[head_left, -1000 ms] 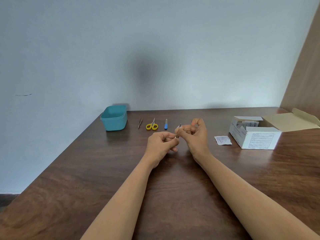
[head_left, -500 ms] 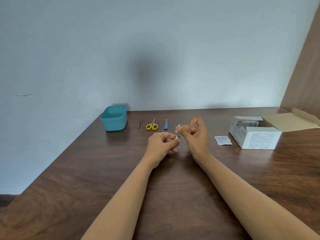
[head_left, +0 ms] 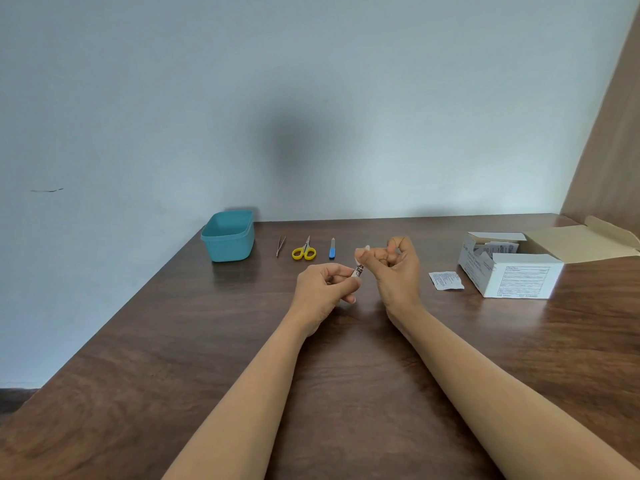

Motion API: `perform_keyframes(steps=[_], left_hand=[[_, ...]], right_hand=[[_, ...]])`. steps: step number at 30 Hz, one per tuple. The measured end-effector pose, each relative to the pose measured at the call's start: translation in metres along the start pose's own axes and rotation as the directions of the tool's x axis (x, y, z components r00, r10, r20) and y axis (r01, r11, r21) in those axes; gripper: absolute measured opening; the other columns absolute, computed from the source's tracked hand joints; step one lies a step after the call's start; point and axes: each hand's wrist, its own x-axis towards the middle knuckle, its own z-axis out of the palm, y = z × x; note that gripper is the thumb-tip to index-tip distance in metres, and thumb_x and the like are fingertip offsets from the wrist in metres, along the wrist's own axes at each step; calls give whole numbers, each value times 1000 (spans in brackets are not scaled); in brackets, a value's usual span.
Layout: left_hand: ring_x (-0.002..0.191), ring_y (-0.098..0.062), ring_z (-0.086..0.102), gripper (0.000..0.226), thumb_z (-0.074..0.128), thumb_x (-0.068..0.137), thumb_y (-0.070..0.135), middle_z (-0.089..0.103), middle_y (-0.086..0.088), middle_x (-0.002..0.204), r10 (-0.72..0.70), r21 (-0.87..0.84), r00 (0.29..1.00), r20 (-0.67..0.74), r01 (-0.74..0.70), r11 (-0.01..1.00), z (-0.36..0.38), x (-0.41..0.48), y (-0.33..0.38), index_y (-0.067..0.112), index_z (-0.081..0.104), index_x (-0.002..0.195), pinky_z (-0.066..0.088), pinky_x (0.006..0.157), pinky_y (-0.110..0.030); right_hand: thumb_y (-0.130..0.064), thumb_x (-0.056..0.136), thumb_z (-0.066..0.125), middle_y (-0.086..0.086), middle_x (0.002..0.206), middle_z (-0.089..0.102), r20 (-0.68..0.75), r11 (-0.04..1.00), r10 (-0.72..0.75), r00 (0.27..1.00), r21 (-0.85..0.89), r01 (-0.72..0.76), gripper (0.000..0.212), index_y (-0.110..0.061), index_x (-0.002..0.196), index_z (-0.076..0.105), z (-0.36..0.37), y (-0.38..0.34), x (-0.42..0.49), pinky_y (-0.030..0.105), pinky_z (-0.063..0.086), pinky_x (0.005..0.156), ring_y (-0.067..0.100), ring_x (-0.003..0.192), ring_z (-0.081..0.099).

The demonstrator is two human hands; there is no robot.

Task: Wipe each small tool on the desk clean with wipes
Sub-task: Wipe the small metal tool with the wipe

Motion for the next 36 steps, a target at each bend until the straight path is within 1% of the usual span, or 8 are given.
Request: perform_keyframes(steps=[3, 8, 16, 21, 25, 30, 34, 36], left_hand=[[49, -5, 59, 8, 72, 83, 8, 64, -3, 64, 0, 10, 1000, -4, 1, 1000, 0, 0, 1, 12, 71, 89, 42, 51, -9], [46, -3, 54, 8, 73, 82, 7, 60, 7, 55, 14, 45, 1000, -2, -14, 999, -1, 2, -2, 13, 72, 88, 47, 55, -14], [47, 5, 45, 10, 70, 82, 6, 53, 18, 46, 52, 37, 997, -49, -50, 998, -1, 5, -5, 10, 74, 90, 38, 52, -7], [55, 4, 51, 12, 71, 82, 7, 59, 10, 58, 57, 2, 998, -42, -57, 998, -3, 5, -6, 17, 75, 86, 45, 59, -9], [51, -3, 44, 8, 70, 83, 7, 53, 3, 55, 10, -54, 999, -37, -12, 998, -3, 6, -6, 11, 76, 87, 40, 51, -15], [51, -8, 40, 6, 69, 83, 3, 55, -6, 62, -35, -147, 998, -51, 27, 989, -4, 7, -7, 5, 74, 84, 36, 47, -16], [50, -6, 40, 7, 67, 84, 2, 57, -6, 63, -66, -204, 996, -60, 52, 978, -5, 7, -8, -2, 73, 86, 34, 46, -15], [50, -6, 39, 8, 67, 84, 2, 55, -7, 64, -79, -219, 995, -65, 63, 974, -5, 9, -10, -3, 72, 88, 33, 45, -15]], right_hand=[[7, 82, 67, -7, 49, 61, 35, 1000, -10, 999, 3, 10, 42, -17, 80, 33, 0, 0, 0, 19, 50, 80, 6, 56, 58], [8, 86, 61, -2, 59, 70, 107, 1000, -20, 994, -21, 22, 37, -16, 81, 34, -1, 0, 1, 18, 50, 74, 8, 62, 65], [11, 78, 68, -4, 60, 71, 111, 1000, 9, 994, 26, -12, 46, -16, 85, 32, 1, -7, -1, 11, 47, 69, 5, 56, 61], [6, 76, 73, -5, 55, 67, 104, 999, 30, 994, 23, -33, 47, -18, 85, 33, 1, -3, 0, 14, 49, 72, 5, 52, 53], [2, 80, 71, -2, 58, 69, 149, 999, 35, 988, -33, -31, 40, -17, 85, 36, 0, 2, 1, 15, 49, 72, 8, 53, 55], [0, 76, 75, 0, 65, 72, 171, 995, 69, 983, -89, -55, 38, -17, 84, 43, -2, 6, 2, 29, 47, 76, 21, 69, 56], [1, 77, 74, -1, 63, 71, 195, 989, 122, 973, -109, -102, 26, -14, 83, 55, -2, 7, 3, 28, 49, 79, 21, 71, 60], [2, 79, 71, 1, 66, 72, 212, 988, 113, 971, -128, -88, 22, -15, 84, 58, -2, 8, 3, 39, 49, 84, 24, 73, 61]])
